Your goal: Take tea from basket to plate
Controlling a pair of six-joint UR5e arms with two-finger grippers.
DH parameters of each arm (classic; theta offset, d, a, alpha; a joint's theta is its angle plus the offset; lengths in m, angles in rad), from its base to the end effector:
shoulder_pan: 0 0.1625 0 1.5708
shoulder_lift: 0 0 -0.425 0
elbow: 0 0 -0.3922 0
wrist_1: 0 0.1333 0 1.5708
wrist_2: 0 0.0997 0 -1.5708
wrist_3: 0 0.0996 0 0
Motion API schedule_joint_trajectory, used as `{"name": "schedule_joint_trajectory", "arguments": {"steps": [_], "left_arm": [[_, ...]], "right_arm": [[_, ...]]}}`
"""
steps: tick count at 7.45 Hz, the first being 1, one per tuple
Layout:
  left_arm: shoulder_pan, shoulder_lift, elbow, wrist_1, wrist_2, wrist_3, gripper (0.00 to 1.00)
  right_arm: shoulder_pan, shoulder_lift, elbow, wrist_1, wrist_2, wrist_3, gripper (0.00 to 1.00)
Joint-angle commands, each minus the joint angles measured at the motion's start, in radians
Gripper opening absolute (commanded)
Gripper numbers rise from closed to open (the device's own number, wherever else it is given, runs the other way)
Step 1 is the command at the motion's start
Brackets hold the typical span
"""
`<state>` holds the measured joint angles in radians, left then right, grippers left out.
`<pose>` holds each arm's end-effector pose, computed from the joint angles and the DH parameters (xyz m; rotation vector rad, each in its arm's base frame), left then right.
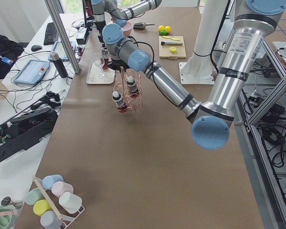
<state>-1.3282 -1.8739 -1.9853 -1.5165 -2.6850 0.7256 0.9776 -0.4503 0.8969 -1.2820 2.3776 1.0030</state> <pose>0.0842 -0.5230 0.2834 0.8883 0.9602 1.2042 -0.4279 -0.7445 0.1623 -0.0659 -1.0303 0.0763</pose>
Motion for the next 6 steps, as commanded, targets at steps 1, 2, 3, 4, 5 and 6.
{"name": "schedule_joint_trajectory", "arguments": {"steps": [1, 2, 3, 4, 5, 6], "left_arm": [[-0.113, 0.022, 0.083, 0.001, 0.005, 0.194, 0.0], [-0.152, 0.016, 0.124, 0.001, 0.016, 0.233, 0.0], [-0.173, 0.012, 0.137, 0.001, 0.052, 0.253, 0.0], [-0.172, -0.01, 0.154, 0.001, 0.112, 0.253, 0.0], [-0.177, -0.061, 0.216, 0.001, 0.135, 0.253, 0.0], [-0.186, -0.112, 0.293, 0.001, 0.157, 0.253, 0.0]], "right_arm": [[0.022, 0.022, 0.002, -0.095, 0.008, -0.121, 0.0], [0.024, 0.022, 0.003, -0.1, 0.008, -0.13, 0.0], [0.026, 0.021, 0.004, -0.102, 0.008, -0.151, 0.0], [0.024, 0.018, 0.004, -0.111, 0.008, -0.177, 0.0], [0.023, 0.016, 0.002, -0.117, 0.0, -0.21, 0.0], [0.021, 0.016, 0.003, -0.14, -0.009, -0.248, 0.0]]}}
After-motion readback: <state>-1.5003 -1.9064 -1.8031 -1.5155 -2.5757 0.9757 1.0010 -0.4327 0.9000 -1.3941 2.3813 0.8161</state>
